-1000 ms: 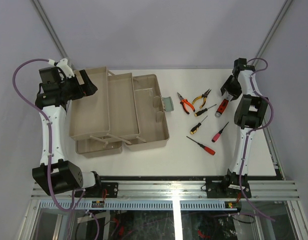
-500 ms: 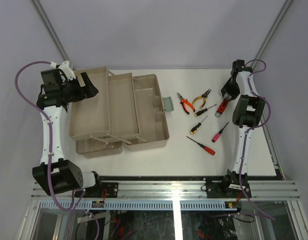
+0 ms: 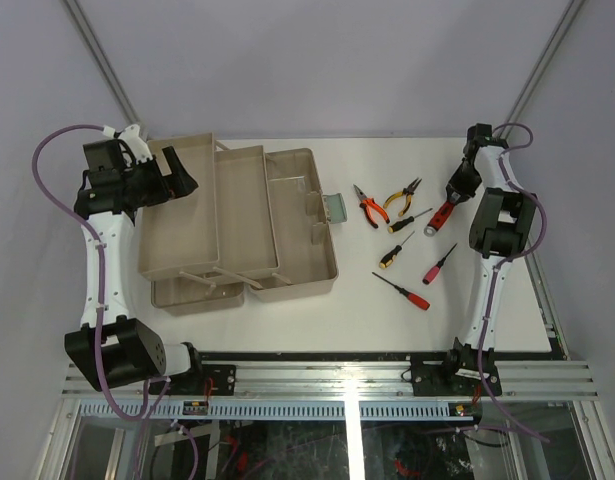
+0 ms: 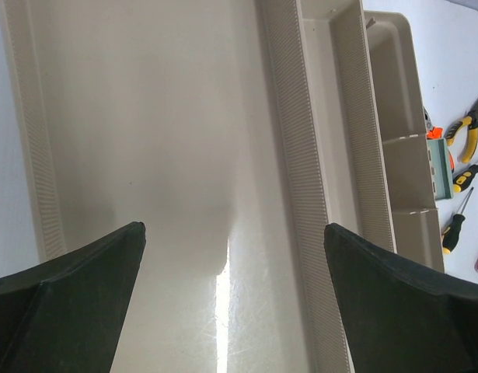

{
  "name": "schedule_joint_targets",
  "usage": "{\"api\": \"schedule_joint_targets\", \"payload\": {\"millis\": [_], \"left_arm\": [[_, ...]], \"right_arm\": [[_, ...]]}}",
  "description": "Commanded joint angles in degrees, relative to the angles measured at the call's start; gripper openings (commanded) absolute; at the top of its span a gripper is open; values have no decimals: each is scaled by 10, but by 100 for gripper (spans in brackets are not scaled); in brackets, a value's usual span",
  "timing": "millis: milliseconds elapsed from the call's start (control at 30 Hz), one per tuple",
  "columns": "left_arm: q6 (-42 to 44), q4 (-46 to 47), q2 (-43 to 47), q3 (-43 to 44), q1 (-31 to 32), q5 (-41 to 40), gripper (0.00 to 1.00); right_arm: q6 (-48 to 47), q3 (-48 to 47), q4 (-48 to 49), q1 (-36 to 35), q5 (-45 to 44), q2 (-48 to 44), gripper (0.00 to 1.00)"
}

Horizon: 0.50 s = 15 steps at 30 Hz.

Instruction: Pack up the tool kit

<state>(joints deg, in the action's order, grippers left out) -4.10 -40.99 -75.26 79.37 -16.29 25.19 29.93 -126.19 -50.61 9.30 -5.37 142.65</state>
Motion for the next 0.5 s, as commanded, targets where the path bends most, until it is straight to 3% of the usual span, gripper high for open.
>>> {"api": "schedule_joint_targets", "payload": {"millis": [0,467], "left_arm": [[10,-5,11,-11,-3,11,97],[18,-7,19,-13,-3,23,97]], "right_arm": [[-46,65,-68,1,13,-16,15],[-104,113,-153,1,3,-11,18]]}}
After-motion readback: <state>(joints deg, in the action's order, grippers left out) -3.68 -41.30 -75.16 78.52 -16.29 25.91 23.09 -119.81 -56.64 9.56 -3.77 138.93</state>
